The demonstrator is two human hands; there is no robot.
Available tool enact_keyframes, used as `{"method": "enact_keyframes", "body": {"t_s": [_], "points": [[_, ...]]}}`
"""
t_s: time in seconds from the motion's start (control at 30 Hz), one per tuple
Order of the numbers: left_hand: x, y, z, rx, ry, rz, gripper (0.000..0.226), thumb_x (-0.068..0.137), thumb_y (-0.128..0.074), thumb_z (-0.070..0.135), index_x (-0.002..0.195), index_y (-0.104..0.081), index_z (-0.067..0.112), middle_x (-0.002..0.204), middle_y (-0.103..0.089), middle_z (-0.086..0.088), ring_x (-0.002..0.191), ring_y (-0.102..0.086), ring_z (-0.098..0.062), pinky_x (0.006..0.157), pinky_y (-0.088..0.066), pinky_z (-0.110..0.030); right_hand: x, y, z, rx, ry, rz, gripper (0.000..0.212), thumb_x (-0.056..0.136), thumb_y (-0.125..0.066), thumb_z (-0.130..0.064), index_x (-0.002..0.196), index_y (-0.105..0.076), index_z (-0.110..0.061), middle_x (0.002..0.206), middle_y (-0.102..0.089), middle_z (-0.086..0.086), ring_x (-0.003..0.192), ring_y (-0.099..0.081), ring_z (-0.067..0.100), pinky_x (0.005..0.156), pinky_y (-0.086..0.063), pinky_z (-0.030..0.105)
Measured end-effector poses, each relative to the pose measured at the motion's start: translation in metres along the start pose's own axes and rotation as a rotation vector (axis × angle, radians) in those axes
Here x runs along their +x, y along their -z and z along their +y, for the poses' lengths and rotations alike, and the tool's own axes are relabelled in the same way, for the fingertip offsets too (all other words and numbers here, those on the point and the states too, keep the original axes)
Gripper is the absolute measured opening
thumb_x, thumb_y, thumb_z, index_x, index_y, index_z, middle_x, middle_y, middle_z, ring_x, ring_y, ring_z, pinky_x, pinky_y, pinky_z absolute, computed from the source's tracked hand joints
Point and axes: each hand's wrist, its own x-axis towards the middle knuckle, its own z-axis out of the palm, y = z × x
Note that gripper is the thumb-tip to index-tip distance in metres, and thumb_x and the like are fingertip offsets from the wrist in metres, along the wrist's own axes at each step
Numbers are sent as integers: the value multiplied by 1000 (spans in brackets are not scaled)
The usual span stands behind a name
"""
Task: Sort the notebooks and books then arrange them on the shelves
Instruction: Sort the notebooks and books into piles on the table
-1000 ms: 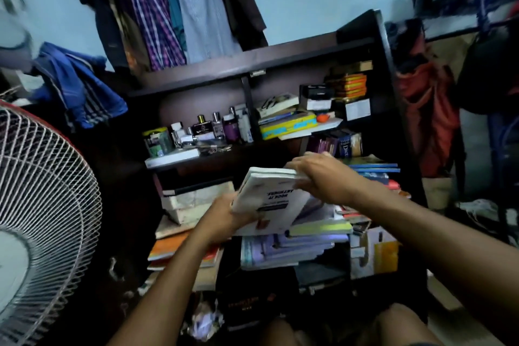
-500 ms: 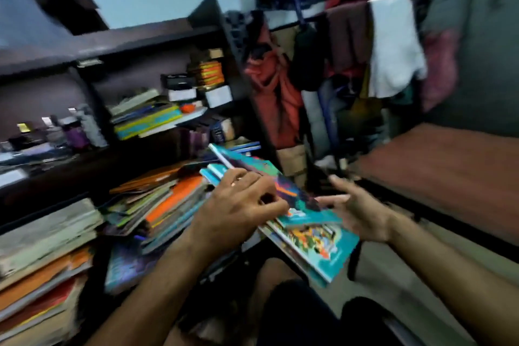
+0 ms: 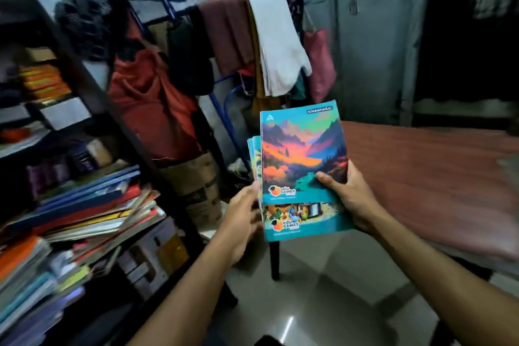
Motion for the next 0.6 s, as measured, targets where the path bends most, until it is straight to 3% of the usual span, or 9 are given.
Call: {"method": "enact_keyframes", "body": {"t_s": [0.1,0.17,0.2,0.27,0.33,0.4,0.5,0.6], "points": [[49,-36,-1,97,-75,-38,26,92,-73,20,115,-61,20,112,-75,-8,97,-74,-23,86,-60,-43,40,38,2,-320,-15,-26,45,80,-80,-47,112,-59,-23,108,-73,-5,97,-70,9,83,-55,27],[89,-52,3,192,-116,-19,26,89,-73,12,111,-64,20,110,-76,-4,94,-74,-18,86,-60,-38,64,62,4,-590,3,-57,37,92,-67,-49,116,-62,-21,116,-70,-4,104,-66,12,86,-48,26],[111,-56,4,264,-145,-31,27,87,-73,15,111,-65,21,108,-76,-1,93,-73,-16,89,-59,-37,76,76,10,-740,1,-73,46,95,-55,-60,117,-64,-21,121,-69,-2,108,-63,15,89,-45,28],[159,-57,6,457,-195,-49,48,74,-73,36,120,-64,24,117,-73,3,104,-70,-17,99,-54,-43,96,101,27,-1086,-56,-106,77,88,-24,-83,121,-64,-26,135,-61,0,125,-55,20,106,-38,39],[211,-45,-7,718,-238,-49,81,66,-63,66,137,-56,26,135,-63,2,123,-61,-20,108,-46,-44,104,117,50,-1350,-123,-119,76,91,-14,-79,140,-51,-33,157,-40,-3,147,-32,17,120,-17,52],[241,-36,-14,932,-212,-18,99,70,-39,95,143,-49,29,147,-54,-2,137,-48,-24,116,-34,-50,105,121,67,-1446,-127,-127,87,85,-3,-83,152,-33,-36,166,-21,-5,154,-14,14,122,-6,53],[267,-28,-24,1152,-84,43,84,90,-18,83,157,-26,34,167,-18,-7,155,-8,-26,122,3,-57,110,121,70,-1570,-132,-176,102,70,11,-81,159,-15,-38,169,-5,-5,155,-3,13,122,-3,53],[272,-25,-40,1228,-13,31,72,96,-14,74,160,-12,39,170,-3,-3,156,1,-24,123,2,-53,113,120,70,-1609,-167,-202,78,90,-3,-74,159,-5,-38,169,5,-5,155,5,13,123,1,53]]}}
